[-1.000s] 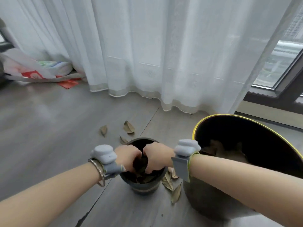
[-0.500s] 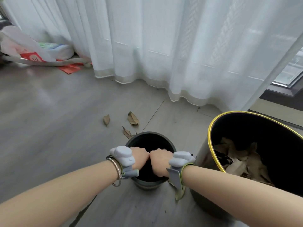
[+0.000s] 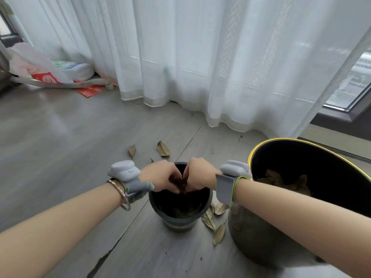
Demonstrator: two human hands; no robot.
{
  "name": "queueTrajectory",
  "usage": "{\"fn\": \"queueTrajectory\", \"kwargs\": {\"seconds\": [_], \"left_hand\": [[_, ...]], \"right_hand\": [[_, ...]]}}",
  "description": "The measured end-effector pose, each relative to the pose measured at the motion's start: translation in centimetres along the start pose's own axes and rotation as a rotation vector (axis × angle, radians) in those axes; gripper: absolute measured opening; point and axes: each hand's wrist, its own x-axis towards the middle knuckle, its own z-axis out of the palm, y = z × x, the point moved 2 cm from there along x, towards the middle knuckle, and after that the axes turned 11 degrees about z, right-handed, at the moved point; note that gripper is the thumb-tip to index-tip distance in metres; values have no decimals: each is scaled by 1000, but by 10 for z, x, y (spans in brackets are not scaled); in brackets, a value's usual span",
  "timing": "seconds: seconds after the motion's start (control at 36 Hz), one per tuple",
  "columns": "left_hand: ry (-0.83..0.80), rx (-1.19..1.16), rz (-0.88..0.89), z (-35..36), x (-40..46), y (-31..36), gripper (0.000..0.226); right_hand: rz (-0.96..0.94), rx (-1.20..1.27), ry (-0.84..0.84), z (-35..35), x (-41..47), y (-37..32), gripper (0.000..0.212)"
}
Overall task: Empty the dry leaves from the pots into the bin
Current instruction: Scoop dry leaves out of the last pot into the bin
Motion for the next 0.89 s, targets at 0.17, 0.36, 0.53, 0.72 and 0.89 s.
{"fn": "queueTrajectory", "kwargs": {"seconds": [0.17, 0.36, 0.53, 0.72, 0.89], "left_hand": [[107, -149, 58, -29, -10, 9, 27], [188, -304, 147, -64, -15, 33, 10], [169, -446, 252, -90, -13, 66, 11], [157, -529, 394, -104, 6, 124, 8], [102, -520, 475, -94, 43, 173, 4]], "right_hand": [[-21, 98, -28, -30, -13, 7, 31], [-56, 204, -104, -71, -34, 26, 14], [-98, 388, -204, -105, -65, 49, 13], [-73, 479, -223, -140, -98, 103, 15], [19, 511, -230, -147, -120, 166, 22]]}}
